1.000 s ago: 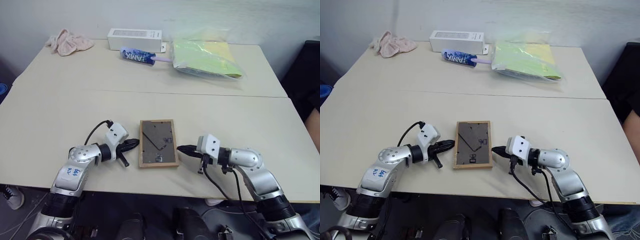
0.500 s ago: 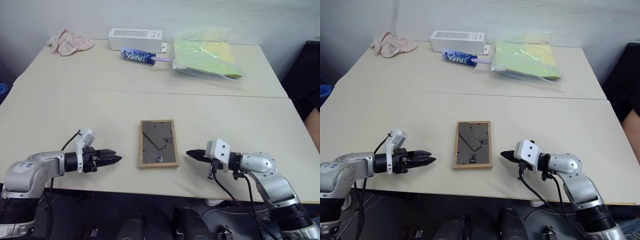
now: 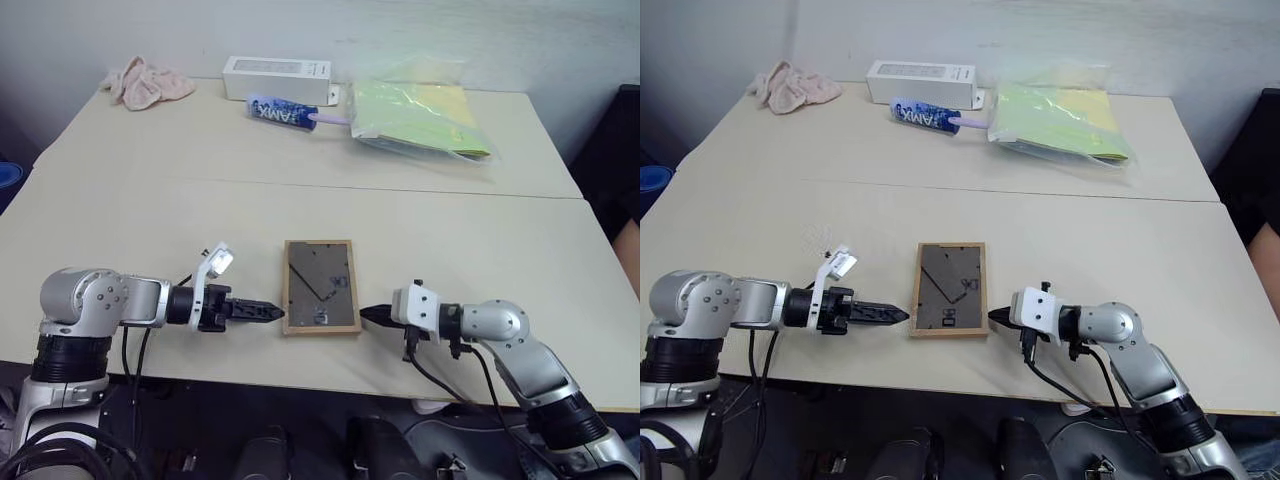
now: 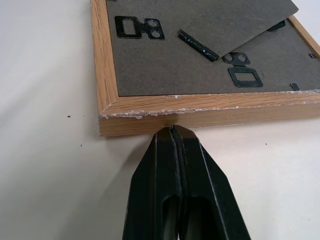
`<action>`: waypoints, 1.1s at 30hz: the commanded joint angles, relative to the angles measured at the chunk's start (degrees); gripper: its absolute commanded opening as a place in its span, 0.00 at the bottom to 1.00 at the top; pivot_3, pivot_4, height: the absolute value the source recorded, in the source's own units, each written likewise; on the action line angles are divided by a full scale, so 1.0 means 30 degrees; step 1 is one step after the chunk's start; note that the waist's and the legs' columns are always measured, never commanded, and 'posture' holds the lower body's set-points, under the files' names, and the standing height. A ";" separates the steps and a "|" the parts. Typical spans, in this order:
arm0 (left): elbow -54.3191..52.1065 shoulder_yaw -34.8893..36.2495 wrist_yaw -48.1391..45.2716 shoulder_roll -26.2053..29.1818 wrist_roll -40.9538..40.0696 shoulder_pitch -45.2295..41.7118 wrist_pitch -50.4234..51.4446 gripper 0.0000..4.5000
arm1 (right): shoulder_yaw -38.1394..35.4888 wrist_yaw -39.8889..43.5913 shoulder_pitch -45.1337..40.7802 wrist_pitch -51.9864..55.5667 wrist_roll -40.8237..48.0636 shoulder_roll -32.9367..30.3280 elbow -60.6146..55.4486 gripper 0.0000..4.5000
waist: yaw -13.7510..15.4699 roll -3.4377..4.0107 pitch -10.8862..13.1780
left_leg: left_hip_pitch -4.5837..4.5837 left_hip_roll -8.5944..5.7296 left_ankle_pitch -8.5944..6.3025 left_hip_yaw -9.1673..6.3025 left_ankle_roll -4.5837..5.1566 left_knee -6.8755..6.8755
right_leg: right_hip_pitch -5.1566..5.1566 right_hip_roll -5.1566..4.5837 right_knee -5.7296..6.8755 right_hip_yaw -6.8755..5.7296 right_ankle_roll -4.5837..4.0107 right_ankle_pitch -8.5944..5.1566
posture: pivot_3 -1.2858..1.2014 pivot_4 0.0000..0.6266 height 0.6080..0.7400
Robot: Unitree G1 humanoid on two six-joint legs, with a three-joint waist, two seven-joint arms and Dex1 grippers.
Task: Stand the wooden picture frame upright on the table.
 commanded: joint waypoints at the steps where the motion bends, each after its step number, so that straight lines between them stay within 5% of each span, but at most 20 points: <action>1: 0.0939 -0.0738 0.1823 -0.0059 -0.1270 0.0165 0.0422 1.00 | -0.1077 0.0113 0.0334 -0.0180 0.0627 -0.0653 -0.0835 0.00 | 0.0020 0.0000 0.0000 | 0.0000 -0.0001 0.0000 0.0001 0.0000 0.0004 | 0.0000 0.0000 0.0000 0.0000 0.0000 0.0000 | 0.52 0.24 1.00; 18: 0.4231 -0.1714 0.7646 -0.3118 -0.5579 -0.1742 0.0422 1.00 | 0.0660 -0.0444 -0.0419 0.0457 -0.0500 0.0729 -0.0867 0.00 | 0.0182 0.0036 -0.0060 | 0.0027 -0.0030 -0.0004 -0.0027 0.0002 0.0106 | 0.0075 -0.0014 -0.0002 -0.0018 0.0013 -0.0005 | 0.52 0.24 1.00; 28: 0.3621 0.0525 0.8965 -0.3543 -0.5816 -0.0678 0.0422 0.44 | -0.0366 -0.0334 0.0067 0.0135 0.0105 0.0274 -0.0700 0.00 | 0.0059 0.0034 -0.0058 | 0.0020 -0.0021 -0.0012 -0.0024 -0.0012 0.0129 | 0.0063 0.0001 0.0002 -0.0020 0.0024 -0.0010 | 0.52 0.24 1.00; 30: 0.3147 0.1776 0.8991 -0.3969 -0.5776 -0.0114 -0.0193 0.34 | -0.1403 0.0179 0.0355 0.0350 0.1571 0.0095 -0.0804 0.00 | 0.0055 0.0033 -0.0059 | 0.0017 -0.0018 -0.0013 -0.0027 -0.0015 0.0144 | 0.0066 0.0002 -0.0008 -0.0026 0.0024 -0.0010 | 0.52 0.24 1.00; 33: -0.0448 0.1389 0.5141 -0.3188 -0.3702 0.1907 -0.4558 0.29 | -0.3235 0.1448 0.0244 0.1858 0.5256 0.0167 -0.1372 0.13 | -0.0029 0.0032 -0.0057 | 0.0020 -0.0015 -0.0016 -0.0021 -0.0018 0.0136 | 0.0068 0.0003 -0.0012 -0.0018 0.0024 -0.0010 | 0.52 0.24 1.00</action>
